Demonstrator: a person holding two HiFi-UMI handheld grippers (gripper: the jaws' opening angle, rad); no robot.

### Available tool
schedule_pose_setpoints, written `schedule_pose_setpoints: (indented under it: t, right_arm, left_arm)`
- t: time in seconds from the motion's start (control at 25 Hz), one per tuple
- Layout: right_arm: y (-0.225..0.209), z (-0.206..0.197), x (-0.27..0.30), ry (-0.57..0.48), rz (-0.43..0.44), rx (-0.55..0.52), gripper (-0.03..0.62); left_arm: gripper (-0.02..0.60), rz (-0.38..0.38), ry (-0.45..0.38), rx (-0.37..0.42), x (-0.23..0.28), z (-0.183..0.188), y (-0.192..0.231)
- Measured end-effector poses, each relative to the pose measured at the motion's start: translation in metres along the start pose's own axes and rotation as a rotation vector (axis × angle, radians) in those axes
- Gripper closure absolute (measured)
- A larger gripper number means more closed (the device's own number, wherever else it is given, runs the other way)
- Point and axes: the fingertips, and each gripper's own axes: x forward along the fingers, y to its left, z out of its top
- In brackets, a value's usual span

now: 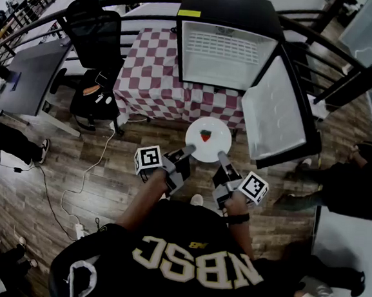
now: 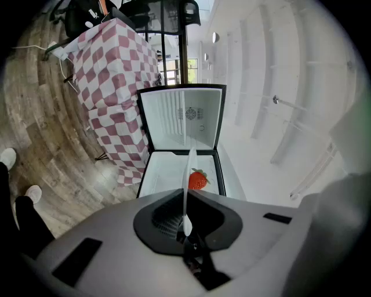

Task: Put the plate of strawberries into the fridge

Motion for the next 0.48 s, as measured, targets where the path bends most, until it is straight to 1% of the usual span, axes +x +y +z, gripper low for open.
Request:
schedule_pose_setpoints:
  t: [0.16,0.48]
  right_arm:
    - [0.006,0.004,-0.01,-0.005,0.032,0.053,0.556]
    - [0.0,0.023,-0.035,0.0,0.088,0.091,0.556]
  left_arm:
    - [0.557,-0.008,-0.011,0.008,0.003,-0.01,-0.008]
    - [0.557,0.002,-0.03,0.006,0.021,-0.037,-0.009]
